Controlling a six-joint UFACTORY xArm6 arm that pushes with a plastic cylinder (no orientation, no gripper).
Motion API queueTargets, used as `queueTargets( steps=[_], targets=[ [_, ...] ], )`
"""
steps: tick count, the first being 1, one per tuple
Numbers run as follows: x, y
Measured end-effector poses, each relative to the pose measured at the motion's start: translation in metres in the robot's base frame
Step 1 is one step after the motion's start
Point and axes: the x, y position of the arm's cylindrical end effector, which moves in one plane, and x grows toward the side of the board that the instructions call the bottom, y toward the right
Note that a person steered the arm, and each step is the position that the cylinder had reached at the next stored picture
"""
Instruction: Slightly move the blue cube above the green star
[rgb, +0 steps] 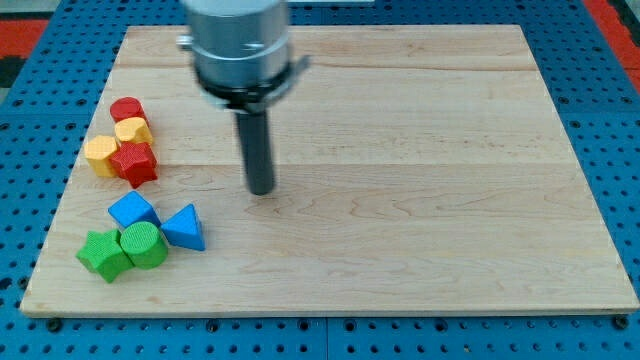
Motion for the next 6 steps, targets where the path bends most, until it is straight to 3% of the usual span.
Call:
queueTargets(
  steps=[1,4,5,6],
  targets=[
    [0.008,-0.056],
    [0.025,-0.116],
    [0.023,-0.131],
    [0.015,-0.111]
  ],
)
